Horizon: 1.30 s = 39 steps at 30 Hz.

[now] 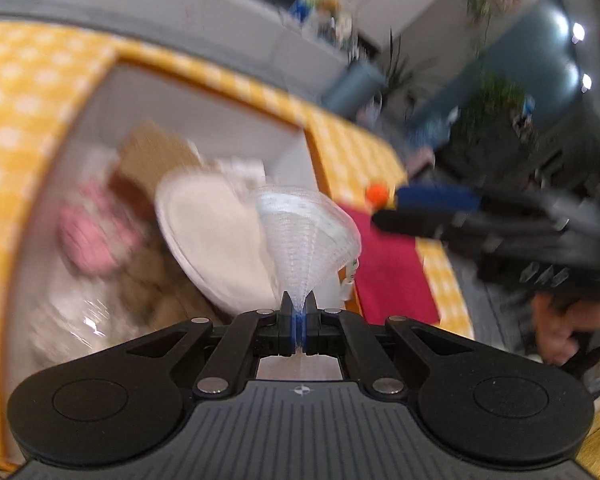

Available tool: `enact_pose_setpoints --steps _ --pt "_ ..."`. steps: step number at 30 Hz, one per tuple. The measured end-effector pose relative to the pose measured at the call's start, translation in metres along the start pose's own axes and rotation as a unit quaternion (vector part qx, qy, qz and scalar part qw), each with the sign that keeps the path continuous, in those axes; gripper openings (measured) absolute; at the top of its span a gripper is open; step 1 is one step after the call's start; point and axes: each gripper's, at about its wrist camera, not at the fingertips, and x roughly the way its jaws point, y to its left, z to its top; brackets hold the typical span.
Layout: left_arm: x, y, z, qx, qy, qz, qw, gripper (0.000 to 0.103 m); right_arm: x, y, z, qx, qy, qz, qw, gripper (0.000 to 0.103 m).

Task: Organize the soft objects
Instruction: 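Open the right tool to drop the pad while the left tool drops the mesh bag into the box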

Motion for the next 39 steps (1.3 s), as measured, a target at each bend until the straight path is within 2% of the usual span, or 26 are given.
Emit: enact_pose_setpoints --steps 5,7,9,11,13,15,17,21,27,31,33,34,35,36,38,39 --pt "0.050 -0.012 -0.012 0.034 0.091 0.039 0.9945 0.003 0.006 -0.004 -0.004 0.008 -0.001 0.006 1.000 0.048" --pt "0.071 -0.019 -0.021 0.066 0.144 0.064 0.9852 0.003 0.007 -0.005 -0.007 0.010 0.000 0.013 1.000 0.048" --pt "0.081 -0.030 -0.030 0.093 0.166 0.083 0.9781 0.004 0.009 -0.005 -0.008 0.012 0.000 0.019 1.000 0.048" --pt "0.084 -0.037 -0.033 0.105 0.146 0.113 0.9772 0.004 0.011 -0.006 -0.008 0.013 0.001 0.022 1.000 0.048" --pt "0.087 -0.041 -0.035 0.112 0.149 0.137 0.9729 0.004 0.013 -0.007 -0.008 0.016 0.002 0.021 1.000 0.048" --pt "0.086 -0.043 -0.037 0.121 0.140 0.148 0.9716 0.010 0.014 -0.008 -0.010 0.020 0.002 0.019 1.000 0.048" --pt "0.088 -0.050 -0.037 0.133 0.127 0.169 0.9684 0.024 0.013 -0.010 -0.011 0.022 0.002 0.018 1.000 0.048" --pt "0.089 -0.052 -0.036 0.135 0.131 0.193 0.9630 0.033 0.011 -0.013 -0.014 0.031 0.000 0.016 0.999 0.048" --pt "0.077 -0.048 -0.035 0.108 0.115 0.194 0.9683 0.045 0.004 -0.015 -0.016 0.039 -0.006 0.010 0.999 0.058" --pt "0.060 -0.045 -0.029 0.077 0.094 0.181 0.9760 0.051 0.002 -0.013 -0.017 0.035 -0.006 0.002 0.999 0.063" --pt "0.055 -0.044 -0.028 0.078 0.084 0.166 0.9795 0.062 0.001 -0.011 -0.017 0.035 -0.004 0.000 0.999 0.063" --pt "0.052 -0.045 -0.028 0.082 0.074 0.146 0.9830 0.074 0.000 -0.011 -0.018 0.035 -0.005 -0.001 0.999 0.063" --pt "0.047 -0.046 -0.027 0.095 0.056 0.142 0.9837 0.074 -0.001 -0.010 -0.018 0.035 -0.006 -0.001 0.999 0.064" --pt "0.043 -0.050 -0.028 0.116 0.033 0.141 0.9826 0.075 -0.002 -0.010 -0.019 0.035 -0.006 -0.001 0.999 0.064" --pt "0.037 -0.054 -0.029 0.135 -0.013 0.161 0.9775 0.096 -0.003 -0.009 -0.020 0.036 -0.008 -0.001 0.999 0.064" --pt "0.036 -0.054 -0.030 0.136 -0.027 0.174 0.9750 0.096 -0.004 -0.008 -0.021 0.036 -0.009 -0.001 0.999 0.064"
